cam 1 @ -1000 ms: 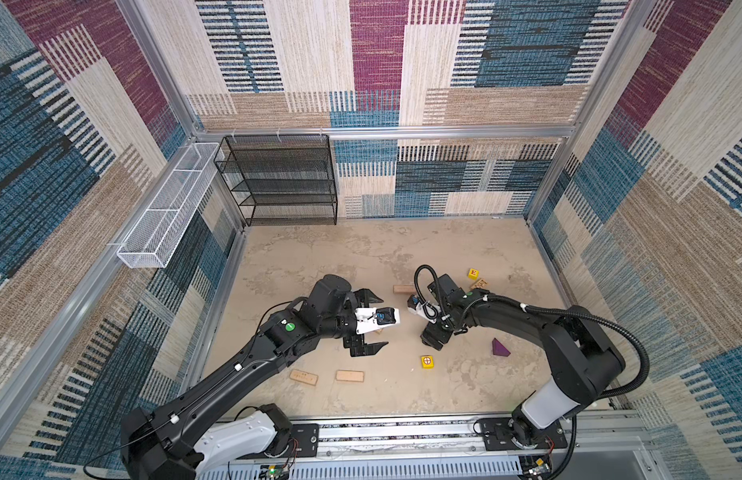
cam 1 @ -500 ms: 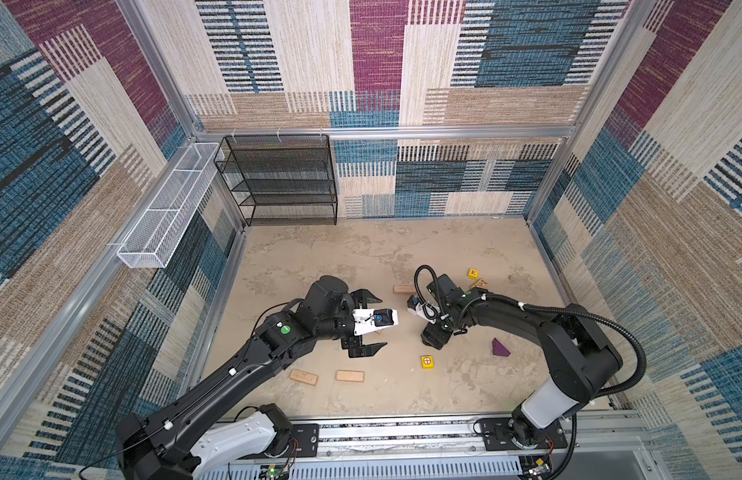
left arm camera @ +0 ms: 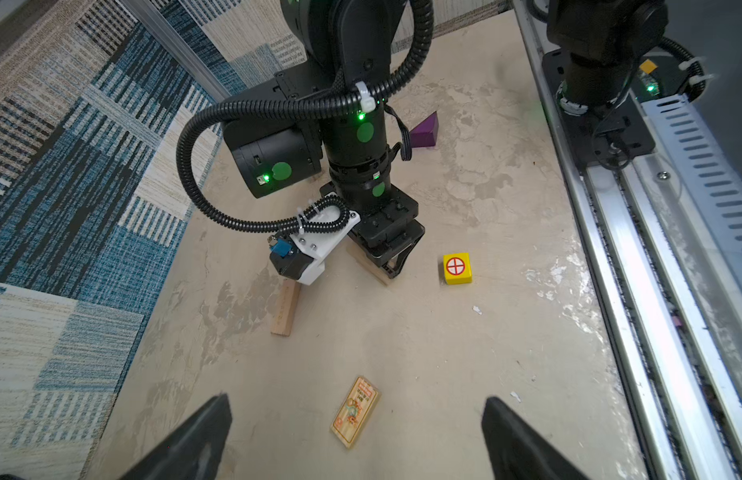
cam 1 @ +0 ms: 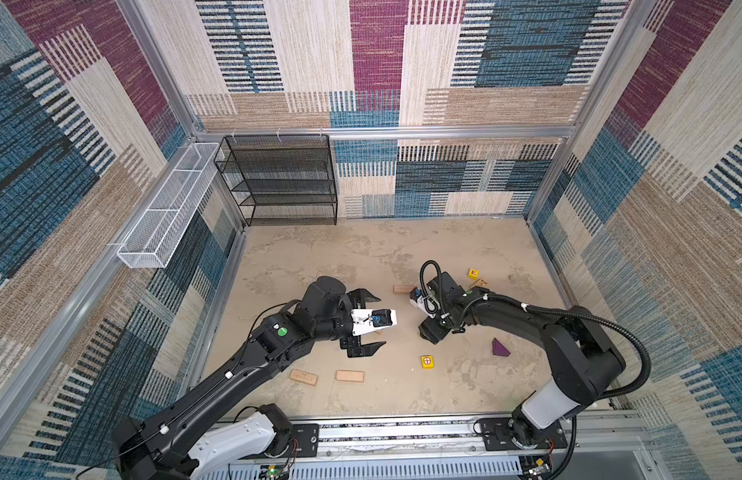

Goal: Build the wood block tower
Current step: 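Lower the right gripper and close it on the plain wooden bar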

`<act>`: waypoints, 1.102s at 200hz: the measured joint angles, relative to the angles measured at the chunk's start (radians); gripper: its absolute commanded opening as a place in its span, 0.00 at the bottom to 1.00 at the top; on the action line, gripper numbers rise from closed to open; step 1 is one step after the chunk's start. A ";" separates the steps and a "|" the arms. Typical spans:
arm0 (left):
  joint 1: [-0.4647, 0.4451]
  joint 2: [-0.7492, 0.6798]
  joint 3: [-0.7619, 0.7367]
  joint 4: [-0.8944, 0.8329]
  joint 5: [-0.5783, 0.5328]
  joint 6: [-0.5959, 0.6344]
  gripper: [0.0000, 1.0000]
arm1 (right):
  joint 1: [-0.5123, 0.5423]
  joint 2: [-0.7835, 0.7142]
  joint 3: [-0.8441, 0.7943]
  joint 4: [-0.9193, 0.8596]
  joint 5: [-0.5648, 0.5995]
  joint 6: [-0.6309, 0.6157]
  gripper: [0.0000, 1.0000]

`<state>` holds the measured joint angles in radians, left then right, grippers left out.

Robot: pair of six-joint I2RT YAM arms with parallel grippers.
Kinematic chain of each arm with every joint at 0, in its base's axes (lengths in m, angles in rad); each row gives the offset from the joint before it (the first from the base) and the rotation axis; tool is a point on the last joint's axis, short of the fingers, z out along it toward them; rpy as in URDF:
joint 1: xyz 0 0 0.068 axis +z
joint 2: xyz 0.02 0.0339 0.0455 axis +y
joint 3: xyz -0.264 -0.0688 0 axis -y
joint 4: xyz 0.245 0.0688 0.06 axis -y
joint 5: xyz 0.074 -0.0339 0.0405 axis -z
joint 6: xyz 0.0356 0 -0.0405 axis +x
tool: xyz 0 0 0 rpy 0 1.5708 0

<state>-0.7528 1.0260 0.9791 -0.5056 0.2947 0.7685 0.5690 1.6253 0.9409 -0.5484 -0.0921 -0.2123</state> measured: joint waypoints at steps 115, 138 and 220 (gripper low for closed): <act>0.000 -0.010 -0.001 0.000 -0.012 0.001 0.99 | 0.000 0.115 0.089 0.072 0.078 0.370 0.74; 0.000 -0.010 -0.001 0.000 -0.026 0.001 0.99 | 0.000 0.121 0.089 0.086 0.087 0.411 1.00; 0.000 -0.011 0.000 0.000 -0.027 0.001 0.99 | 0.002 0.127 0.094 0.072 0.103 0.397 0.96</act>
<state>-0.7528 1.0153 0.9787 -0.5053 0.2680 0.7696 0.5713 1.7519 1.0351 -0.4759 0.0109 0.1852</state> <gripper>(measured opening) 0.987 0.957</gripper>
